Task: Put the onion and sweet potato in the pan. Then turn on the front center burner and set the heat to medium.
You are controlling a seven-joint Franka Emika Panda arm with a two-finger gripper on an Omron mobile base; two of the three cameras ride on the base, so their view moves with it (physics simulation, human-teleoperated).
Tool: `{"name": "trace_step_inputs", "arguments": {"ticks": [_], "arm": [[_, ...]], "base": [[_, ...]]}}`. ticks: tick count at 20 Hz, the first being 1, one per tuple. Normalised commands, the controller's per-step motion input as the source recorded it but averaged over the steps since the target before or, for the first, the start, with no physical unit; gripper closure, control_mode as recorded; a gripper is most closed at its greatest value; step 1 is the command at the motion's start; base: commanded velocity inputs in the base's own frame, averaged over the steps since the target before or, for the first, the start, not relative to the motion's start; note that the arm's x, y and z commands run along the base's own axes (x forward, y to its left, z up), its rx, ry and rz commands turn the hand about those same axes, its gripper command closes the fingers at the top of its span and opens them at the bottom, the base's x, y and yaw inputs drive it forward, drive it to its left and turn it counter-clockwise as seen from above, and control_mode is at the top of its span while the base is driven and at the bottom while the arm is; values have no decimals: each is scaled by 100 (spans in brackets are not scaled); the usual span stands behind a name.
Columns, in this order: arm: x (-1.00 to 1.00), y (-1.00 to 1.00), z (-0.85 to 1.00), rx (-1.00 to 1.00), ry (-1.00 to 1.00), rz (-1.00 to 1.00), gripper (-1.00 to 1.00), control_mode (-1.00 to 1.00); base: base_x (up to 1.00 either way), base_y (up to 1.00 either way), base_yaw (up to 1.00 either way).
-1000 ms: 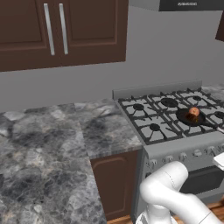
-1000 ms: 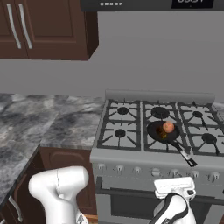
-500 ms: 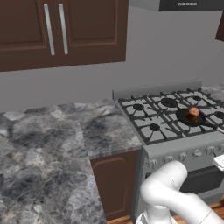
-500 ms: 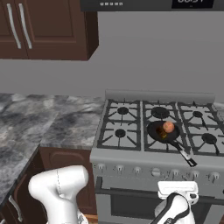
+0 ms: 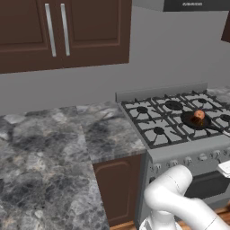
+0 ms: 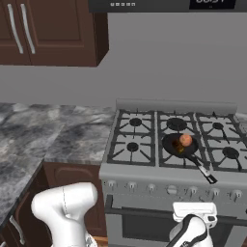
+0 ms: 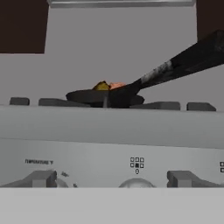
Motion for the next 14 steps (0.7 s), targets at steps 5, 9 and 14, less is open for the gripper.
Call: {"name": "trace_step_inputs", "arguments": {"ticks": [5,9,14], "arm": [[3,0,-12,0,0,0,-100,-100],[32,0,-5,0,0,0,-100,-100],[19,-1,-14,0,1,0,-100,-100]], "base": [[0,0,0],[0,0,0],[0,0,0]]}}
